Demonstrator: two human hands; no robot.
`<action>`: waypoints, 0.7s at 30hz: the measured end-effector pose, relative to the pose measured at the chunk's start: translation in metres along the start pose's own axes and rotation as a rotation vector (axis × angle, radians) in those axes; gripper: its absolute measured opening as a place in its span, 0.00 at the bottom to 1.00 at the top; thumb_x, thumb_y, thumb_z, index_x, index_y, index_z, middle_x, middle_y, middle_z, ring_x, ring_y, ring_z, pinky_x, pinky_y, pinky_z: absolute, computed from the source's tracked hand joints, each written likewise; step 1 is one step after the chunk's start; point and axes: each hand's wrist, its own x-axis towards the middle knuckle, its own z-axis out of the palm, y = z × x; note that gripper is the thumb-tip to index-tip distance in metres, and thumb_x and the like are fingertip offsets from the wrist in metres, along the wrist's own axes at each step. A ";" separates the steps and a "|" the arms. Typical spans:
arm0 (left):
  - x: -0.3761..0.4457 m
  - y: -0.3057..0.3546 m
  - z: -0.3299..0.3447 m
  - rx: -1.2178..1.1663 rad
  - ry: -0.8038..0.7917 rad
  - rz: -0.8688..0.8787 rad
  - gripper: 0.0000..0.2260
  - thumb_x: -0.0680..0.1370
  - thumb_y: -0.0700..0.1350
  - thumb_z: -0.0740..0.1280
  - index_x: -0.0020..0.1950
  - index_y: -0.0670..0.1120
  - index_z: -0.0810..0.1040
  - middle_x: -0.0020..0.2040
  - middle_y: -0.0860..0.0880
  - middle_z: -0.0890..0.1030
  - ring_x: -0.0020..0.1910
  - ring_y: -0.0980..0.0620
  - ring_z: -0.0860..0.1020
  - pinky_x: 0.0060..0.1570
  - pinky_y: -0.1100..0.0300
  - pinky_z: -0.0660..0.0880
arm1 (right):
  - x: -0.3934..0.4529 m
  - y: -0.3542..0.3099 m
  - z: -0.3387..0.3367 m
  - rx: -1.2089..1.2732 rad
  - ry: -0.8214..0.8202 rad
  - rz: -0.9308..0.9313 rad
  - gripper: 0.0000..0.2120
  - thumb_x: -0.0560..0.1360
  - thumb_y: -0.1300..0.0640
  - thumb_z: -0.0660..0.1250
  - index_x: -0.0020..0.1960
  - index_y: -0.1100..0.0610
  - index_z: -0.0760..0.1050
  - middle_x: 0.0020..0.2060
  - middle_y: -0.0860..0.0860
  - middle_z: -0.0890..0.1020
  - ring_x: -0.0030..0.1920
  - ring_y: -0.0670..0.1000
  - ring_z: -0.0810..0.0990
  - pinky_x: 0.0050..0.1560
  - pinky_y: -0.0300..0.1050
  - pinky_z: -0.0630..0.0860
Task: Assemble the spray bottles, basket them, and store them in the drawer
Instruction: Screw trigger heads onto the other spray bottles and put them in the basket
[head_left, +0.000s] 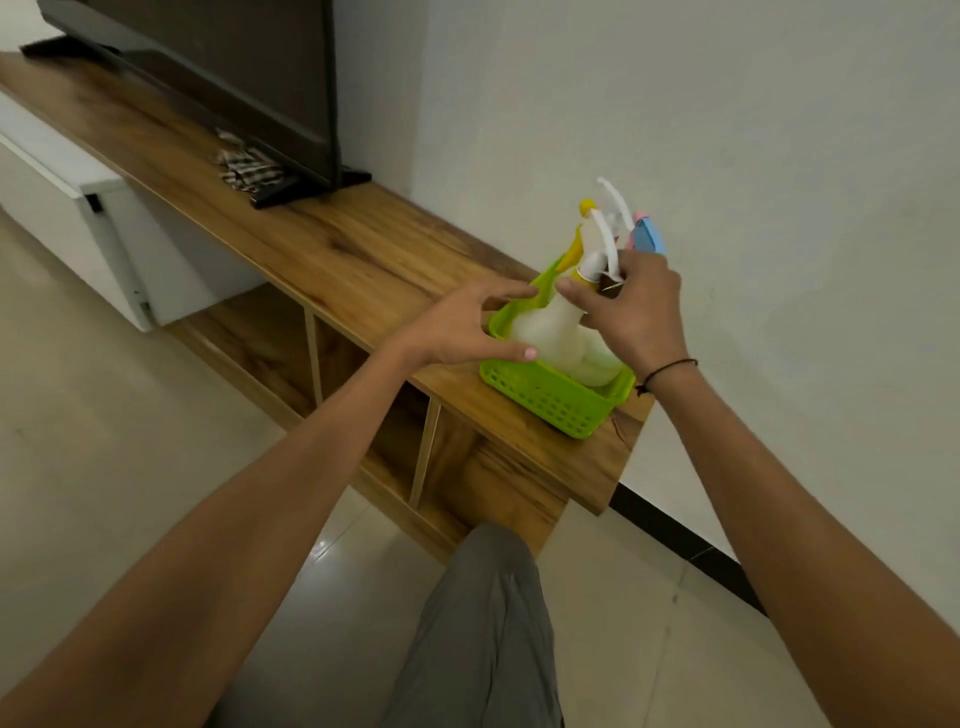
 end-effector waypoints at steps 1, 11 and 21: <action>-0.001 -0.001 0.001 -0.060 0.008 -0.023 0.35 0.74 0.39 0.81 0.79 0.43 0.73 0.73 0.51 0.76 0.68 0.61 0.76 0.69 0.66 0.75 | -0.001 0.002 0.004 -0.007 -0.005 0.000 0.22 0.71 0.48 0.81 0.45 0.67 0.80 0.39 0.63 0.84 0.43 0.64 0.84 0.46 0.65 0.82; 0.010 0.002 0.018 -0.305 0.068 -0.255 0.25 0.82 0.31 0.58 0.80 0.44 0.71 0.74 0.45 0.78 0.70 0.49 0.77 0.69 0.56 0.73 | -0.028 0.003 0.014 -0.089 -0.058 0.000 0.23 0.68 0.50 0.83 0.56 0.61 0.81 0.46 0.54 0.85 0.48 0.55 0.85 0.52 0.52 0.83; 0.015 0.003 0.041 -0.660 0.206 -0.503 0.20 0.84 0.45 0.58 0.74 0.43 0.77 0.71 0.40 0.79 0.62 0.42 0.81 0.61 0.49 0.78 | -0.040 0.077 -0.014 0.208 0.189 0.465 0.21 0.78 0.56 0.69 0.68 0.61 0.71 0.56 0.54 0.77 0.53 0.52 0.78 0.56 0.48 0.77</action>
